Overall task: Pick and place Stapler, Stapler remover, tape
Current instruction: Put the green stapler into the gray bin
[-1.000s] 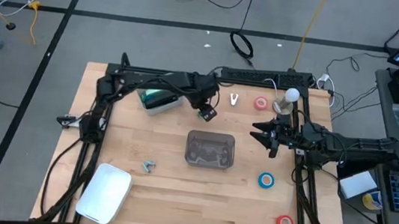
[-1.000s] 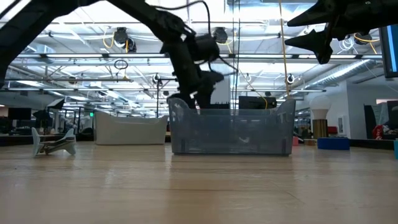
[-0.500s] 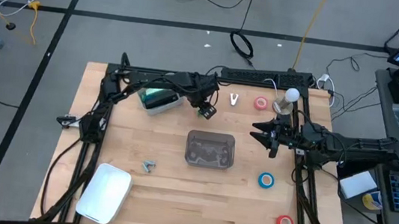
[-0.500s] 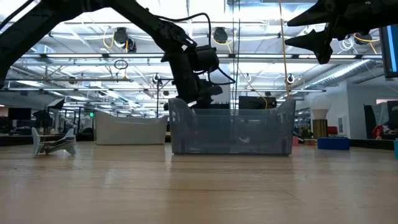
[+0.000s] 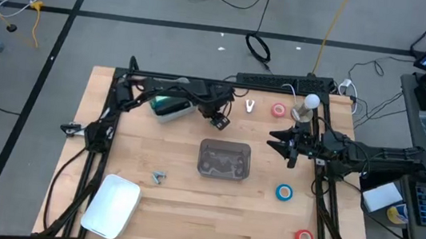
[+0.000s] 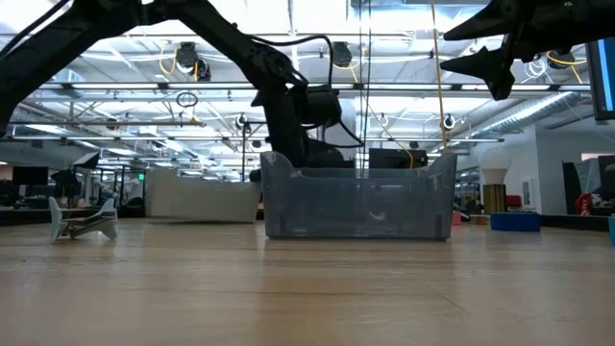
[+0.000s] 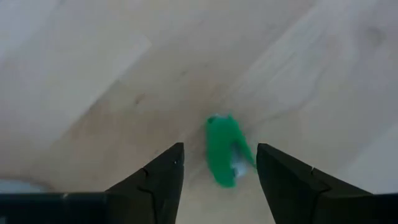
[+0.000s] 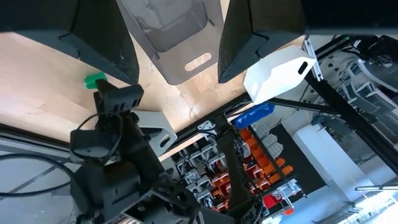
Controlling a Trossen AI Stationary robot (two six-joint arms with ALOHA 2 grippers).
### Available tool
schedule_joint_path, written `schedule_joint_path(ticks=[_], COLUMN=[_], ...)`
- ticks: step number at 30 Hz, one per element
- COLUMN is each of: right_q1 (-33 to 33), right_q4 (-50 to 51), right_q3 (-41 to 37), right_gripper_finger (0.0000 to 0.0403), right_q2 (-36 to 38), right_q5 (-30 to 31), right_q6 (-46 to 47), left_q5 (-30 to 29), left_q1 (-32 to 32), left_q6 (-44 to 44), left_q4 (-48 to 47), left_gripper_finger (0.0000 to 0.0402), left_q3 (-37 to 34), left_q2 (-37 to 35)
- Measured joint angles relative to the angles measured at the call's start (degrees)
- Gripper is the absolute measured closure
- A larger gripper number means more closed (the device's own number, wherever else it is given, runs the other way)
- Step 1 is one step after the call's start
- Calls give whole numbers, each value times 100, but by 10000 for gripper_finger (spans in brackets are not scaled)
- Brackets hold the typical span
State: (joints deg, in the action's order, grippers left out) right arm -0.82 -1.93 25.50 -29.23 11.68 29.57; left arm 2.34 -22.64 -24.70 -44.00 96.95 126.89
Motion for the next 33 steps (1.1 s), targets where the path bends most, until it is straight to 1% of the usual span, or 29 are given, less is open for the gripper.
schedule_joint_path(ticks=[3, 15, 17, 20, 25, 27, 28, 33], right_q1=[-2, -2, -2, -2, -2, -2, -2, -2], right_q4=[0, 0, 0, 0, 0, 0, 0, 0], right_q3=[0, 0, 0, 0, 0, 0, 0, 0], right_gripper_finger=[190, 191, 190, 191, 190, 191, 190, 190], right_q2=[0, 0, 0, 0, 0, 0, 1, 2], right_q5=[0, 0, 0, 0, 0, 0, 0, 0], right_q6=[38, 17, 8, 33, 36, 38, 39, 40], left_q5=[-216, -235, -244, -267, -278, -179, -100, 213], left_q1=[63, 119, 114, 113, 107, 103, 105, 108], left_q6=[-6, -127, -200, -298, -296, -294, -286, -295], left_q4=[-43, -105, -132, -173, -193, -183, -159, -85], left_gripper_finger=[202, 202, 207, 234, 314, 345, 350, 350], left_q3=[3, -20, -22, -22, -25, -25, -25, -31], left_q2=[86, 79, 79, 79, 79, 77, 77, -52])
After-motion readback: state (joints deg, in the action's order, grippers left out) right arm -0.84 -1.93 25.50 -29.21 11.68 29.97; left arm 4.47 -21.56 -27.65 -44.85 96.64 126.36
